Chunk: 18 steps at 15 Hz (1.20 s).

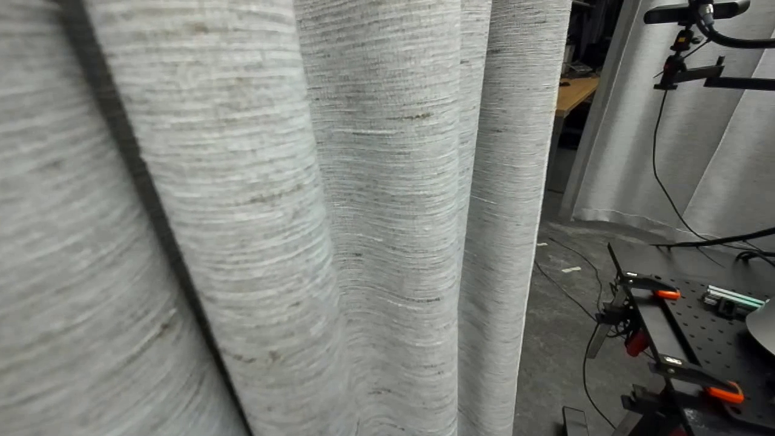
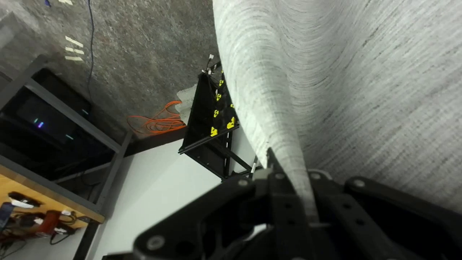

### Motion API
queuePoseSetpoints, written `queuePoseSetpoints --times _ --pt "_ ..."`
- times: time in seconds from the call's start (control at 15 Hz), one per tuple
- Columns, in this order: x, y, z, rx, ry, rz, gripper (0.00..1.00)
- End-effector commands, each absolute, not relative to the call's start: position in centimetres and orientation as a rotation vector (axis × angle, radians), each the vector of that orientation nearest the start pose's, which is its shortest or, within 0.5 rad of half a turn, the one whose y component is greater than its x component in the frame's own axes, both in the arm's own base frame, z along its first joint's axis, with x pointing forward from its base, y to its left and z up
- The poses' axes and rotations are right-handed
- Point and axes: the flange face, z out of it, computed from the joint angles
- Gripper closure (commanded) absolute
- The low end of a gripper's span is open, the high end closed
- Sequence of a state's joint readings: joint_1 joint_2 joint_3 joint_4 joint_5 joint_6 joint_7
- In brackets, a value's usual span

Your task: Close the curtain

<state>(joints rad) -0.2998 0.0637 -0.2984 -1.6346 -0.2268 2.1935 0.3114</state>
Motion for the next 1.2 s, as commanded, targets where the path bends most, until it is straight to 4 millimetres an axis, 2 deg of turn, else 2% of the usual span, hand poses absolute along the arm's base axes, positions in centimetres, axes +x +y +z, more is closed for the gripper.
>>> queuePoseSetpoints --times 0.0,0.2,0.4,1.13 --pt "51.5 -38.9 62.9 -2.983 1.530 -0.710 0.99" --pt "51.4 -40.6 63.2 -2.934 1.620 -0.688 0.99" --pt "51.5 -41.3 63.5 -2.891 1.682 -0.669 0.99" --pt "51.6 -41.2 63.8 -2.819 1.734 -0.647 0.99"
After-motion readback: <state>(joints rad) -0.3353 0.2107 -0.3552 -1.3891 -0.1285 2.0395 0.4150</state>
